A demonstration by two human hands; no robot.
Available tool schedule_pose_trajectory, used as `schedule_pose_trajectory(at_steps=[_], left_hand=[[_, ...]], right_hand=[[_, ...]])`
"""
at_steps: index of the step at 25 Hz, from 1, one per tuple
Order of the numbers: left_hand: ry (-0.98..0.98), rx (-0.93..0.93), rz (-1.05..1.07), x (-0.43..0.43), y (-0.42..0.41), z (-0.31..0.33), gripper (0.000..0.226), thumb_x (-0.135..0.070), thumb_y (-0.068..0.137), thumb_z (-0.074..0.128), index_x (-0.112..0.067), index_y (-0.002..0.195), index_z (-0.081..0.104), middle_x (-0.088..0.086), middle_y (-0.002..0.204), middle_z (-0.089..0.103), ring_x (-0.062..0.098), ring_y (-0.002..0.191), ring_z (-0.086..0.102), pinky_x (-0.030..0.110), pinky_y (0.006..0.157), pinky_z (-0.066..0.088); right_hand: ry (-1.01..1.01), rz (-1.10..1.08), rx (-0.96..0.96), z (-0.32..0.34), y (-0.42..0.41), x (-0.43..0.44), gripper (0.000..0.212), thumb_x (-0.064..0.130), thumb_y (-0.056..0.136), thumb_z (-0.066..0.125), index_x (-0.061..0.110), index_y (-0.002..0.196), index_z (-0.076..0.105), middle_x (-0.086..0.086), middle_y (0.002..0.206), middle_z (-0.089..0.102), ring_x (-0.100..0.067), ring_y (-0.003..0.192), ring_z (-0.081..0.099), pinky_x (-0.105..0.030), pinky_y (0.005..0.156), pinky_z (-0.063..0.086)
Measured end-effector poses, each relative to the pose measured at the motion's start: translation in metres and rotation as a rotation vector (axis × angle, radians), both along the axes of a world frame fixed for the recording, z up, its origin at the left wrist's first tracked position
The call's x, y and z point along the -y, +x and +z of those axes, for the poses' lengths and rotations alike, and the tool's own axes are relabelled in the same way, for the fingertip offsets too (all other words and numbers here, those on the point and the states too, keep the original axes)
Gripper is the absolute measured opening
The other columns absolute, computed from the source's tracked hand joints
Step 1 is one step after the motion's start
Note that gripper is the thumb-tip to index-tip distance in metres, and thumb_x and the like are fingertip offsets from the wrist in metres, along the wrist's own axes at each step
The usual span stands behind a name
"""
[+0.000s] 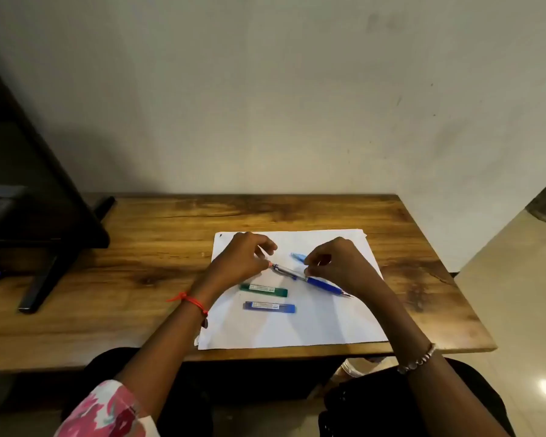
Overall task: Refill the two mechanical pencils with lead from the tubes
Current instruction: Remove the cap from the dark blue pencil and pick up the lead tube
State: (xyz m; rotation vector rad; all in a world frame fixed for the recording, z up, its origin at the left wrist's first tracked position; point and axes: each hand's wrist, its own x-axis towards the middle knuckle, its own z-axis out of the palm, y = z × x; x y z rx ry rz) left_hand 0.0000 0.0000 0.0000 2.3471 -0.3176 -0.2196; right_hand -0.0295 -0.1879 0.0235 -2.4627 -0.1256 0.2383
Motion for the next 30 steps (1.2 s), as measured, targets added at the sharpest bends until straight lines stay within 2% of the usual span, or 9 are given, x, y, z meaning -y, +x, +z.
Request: schedule_pose_trajectory(at_steps=[4, 8, 11, 13, 15, 18, 20, 24, 30], left_hand=[[0.040, -0.047, -0.036, -0.006, 0.011, -0.004, 0.035, -0.001, 0.073, 0.072, -0.011, 0.106, 0.067, -0.002, 0.095, 0.063, 0.013, 0.085, 0.059, 0.002, 0.057, 0.041], [0.072, -0.018, -0.091, -0.006, 0.015, -0.011, 0.022, -0.001, 0.073, 0.072, -0.008, 0.094, 0.071, 0.003, 0.087, 0.067, 0.003, 0.068, 0.054, -0.002, 0.056, 0.038], [0.035, -0.030, -0.103, -0.007, 0.018, -0.007, 0.012, -0.003, 0.077, 0.069, -0.007, 0.088, 0.072, 0.004, 0.083, 0.069, 0.001, 0.066, 0.054, -0.001, 0.058, 0.038], [-0.079, -0.079, -0.064, -0.008, 0.019, -0.001, 0.009, -0.005, 0.080, 0.066, -0.010, 0.086, 0.071, 0.000, 0.078, 0.066, 0.004, 0.067, 0.057, 0.003, 0.059, 0.041], [-0.412, -0.190, 0.040, -0.007, 0.018, 0.010, 0.008, -0.008, 0.084, 0.063, -0.015, 0.087, 0.067, -0.002, 0.079, 0.067, 0.006, 0.068, 0.063, 0.015, 0.063, 0.049], [-0.852, -0.391, 0.090, 0.002, 0.009, 0.029, 0.019, -0.021, 0.085, 0.059, -0.016, 0.102, 0.066, 0.001, 0.093, 0.073, 0.012, 0.084, 0.070, 0.024, 0.072, 0.058], [-0.858, -0.406, 0.030, 0.010, 0.001, 0.035, 0.020, -0.025, 0.085, 0.057, -0.019, 0.101, 0.068, -0.006, 0.090, 0.075, 0.011, 0.084, 0.071, 0.023, 0.068, 0.058], [-0.716, -0.314, -0.010, 0.008, -0.002, 0.040, 0.017, -0.015, 0.087, 0.057, -0.021, 0.099, 0.069, -0.004, 0.079, 0.075, 0.011, 0.057, 0.064, 0.020, 0.055, 0.054], [-0.591, -0.296, -0.019, -0.002, 0.002, 0.040, 0.014, -0.015, 0.083, 0.063, -0.023, 0.090, 0.072, -0.005, 0.065, 0.070, 0.007, 0.045, 0.044, 0.018, 0.044, 0.033]], right_hand=[[-0.134, 0.090, 0.018, -0.009, 0.012, -0.012, 0.024, 0.016, 0.077, 0.072, 0.006, 0.099, 0.070, -0.011, 0.099, 0.064, -0.014, 0.081, 0.049, -0.026, 0.072, 0.044], [-0.207, 0.141, 0.030, -0.017, 0.018, -0.023, 0.021, 0.015, 0.079, 0.069, 0.007, 0.099, 0.069, -0.008, 0.093, 0.056, -0.018, 0.082, 0.051, -0.022, 0.064, 0.037], [-0.190, 0.134, 0.043, -0.015, 0.022, -0.023, 0.018, 0.013, 0.075, 0.070, 0.007, 0.091, 0.071, -0.008, 0.086, 0.059, -0.019, 0.077, 0.053, -0.027, 0.067, 0.043], [-0.060, 0.071, 0.052, -0.006, 0.022, -0.017, 0.014, 0.011, 0.072, 0.071, 0.007, 0.085, 0.074, -0.003, 0.071, 0.061, -0.014, 0.064, 0.052, -0.020, 0.061, 0.045], [0.211, -0.047, 0.039, 0.007, 0.021, -0.009, 0.006, 0.009, 0.075, 0.069, 0.009, 0.078, 0.074, 0.002, 0.063, 0.063, -0.008, 0.057, 0.054, -0.010, 0.055, 0.042], [0.822, -0.220, -0.044, 0.013, 0.021, -0.007, 0.012, 0.008, 0.084, 0.062, 0.011, 0.077, 0.072, -0.004, 0.073, 0.068, -0.015, 0.068, 0.060, -0.022, 0.064, 0.048], [1.006, -0.271, -0.076, 0.011, 0.019, -0.014, 0.010, 0.012, 0.084, 0.062, 0.009, 0.082, 0.071, -0.004, 0.074, 0.067, -0.016, 0.070, 0.056, -0.025, 0.062, 0.044], [0.899, -0.279, -0.077, 0.006, 0.016, -0.021, 0.014, 0.019, 0.080, 0.067, 0.011, 0.090, 0.073, 0.005, 0.070, 0.063, -0.012, 0.068, 0.045, -0.024, 0.059, 0.036], [0.955, -0.326, 0.015, 0.010, 0.016, -0.007, 0.016, 0.019, 0.081, 0.067, 0.006, 0.088, 0.073, -0.020, 0.078, 0.056, -0.019, 0.059, 0.042, -0.025, 0.051, 0.037]])
